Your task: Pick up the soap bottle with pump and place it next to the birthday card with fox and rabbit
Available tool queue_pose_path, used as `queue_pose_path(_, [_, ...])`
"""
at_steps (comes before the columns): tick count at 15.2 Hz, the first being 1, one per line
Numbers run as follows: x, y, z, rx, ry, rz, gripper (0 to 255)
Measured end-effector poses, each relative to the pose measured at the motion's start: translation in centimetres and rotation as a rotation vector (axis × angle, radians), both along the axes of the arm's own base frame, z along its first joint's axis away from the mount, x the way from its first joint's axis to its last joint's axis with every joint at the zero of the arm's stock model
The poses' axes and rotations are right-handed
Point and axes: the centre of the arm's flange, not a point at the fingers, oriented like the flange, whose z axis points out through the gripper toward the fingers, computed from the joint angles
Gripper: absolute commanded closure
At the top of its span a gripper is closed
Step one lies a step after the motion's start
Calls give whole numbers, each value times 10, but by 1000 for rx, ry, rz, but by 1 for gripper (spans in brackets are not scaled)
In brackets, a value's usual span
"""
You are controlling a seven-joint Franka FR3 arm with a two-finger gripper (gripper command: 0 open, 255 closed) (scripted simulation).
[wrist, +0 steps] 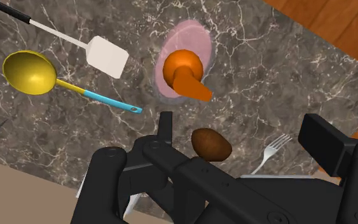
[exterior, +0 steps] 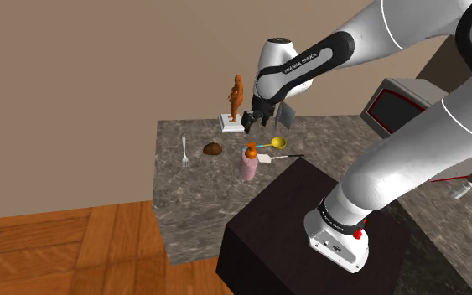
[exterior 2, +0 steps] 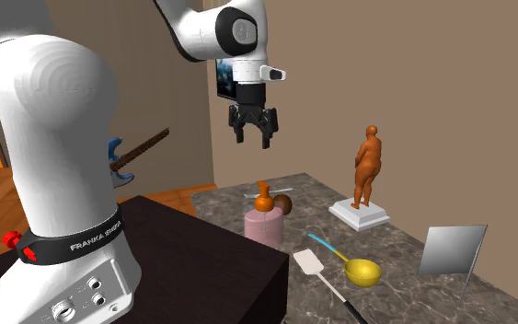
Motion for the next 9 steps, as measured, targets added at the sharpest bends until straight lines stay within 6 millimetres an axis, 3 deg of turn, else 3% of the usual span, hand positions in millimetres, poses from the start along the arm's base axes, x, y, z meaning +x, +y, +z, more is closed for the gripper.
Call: queue_pose_path(9, [38, -34, -106, -4, 21, -48, 0])
